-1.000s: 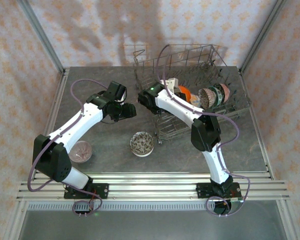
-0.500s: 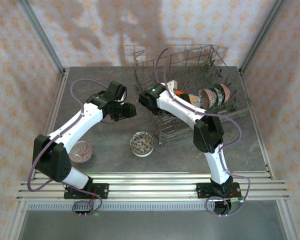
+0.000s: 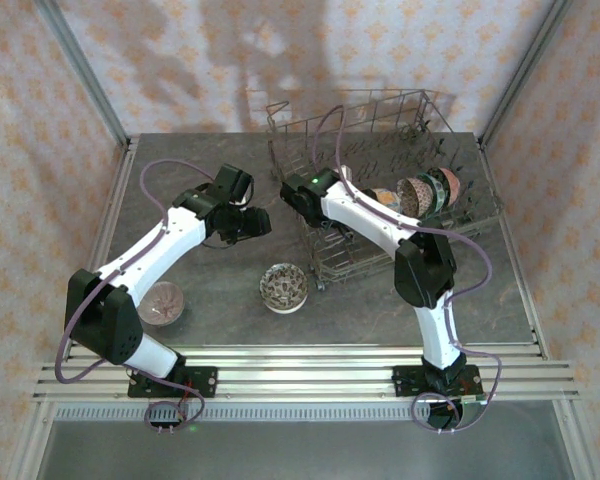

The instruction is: Load the bowls into the dish rack

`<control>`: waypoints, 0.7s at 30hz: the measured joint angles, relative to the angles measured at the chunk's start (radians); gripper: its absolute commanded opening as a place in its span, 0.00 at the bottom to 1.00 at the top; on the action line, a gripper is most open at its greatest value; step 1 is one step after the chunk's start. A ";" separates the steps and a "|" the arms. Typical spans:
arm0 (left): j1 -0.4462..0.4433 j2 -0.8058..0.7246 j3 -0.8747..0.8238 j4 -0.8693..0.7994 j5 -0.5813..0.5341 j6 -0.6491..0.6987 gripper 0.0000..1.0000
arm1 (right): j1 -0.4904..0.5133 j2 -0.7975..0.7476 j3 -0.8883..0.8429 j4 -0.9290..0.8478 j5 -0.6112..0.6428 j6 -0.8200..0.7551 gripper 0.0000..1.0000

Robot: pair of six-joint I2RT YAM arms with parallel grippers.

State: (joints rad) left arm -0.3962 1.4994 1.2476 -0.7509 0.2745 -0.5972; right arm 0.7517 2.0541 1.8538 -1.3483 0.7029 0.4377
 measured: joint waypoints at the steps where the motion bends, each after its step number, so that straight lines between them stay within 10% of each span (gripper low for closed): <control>1: 0.000 -0.003 -0.011 0.000 -0.002 -0.004 0.55 | -0.002 -0.003 -0.006 0.013 -0.013 -0.014 0.66; 21: -0.039 -0.101 -0.198 -0.049 -0.016 -0.054 0.55 | -0.077 -0.058 -0.085 0.254 -0.240 -0.260 0.84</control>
State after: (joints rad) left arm -0.4355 1.3979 1.0492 -0.7998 0.2581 -0.6514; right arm 0.6743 1.9961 1.7687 -1.0946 0.4633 0.1776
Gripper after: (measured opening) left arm 0.551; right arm 0.832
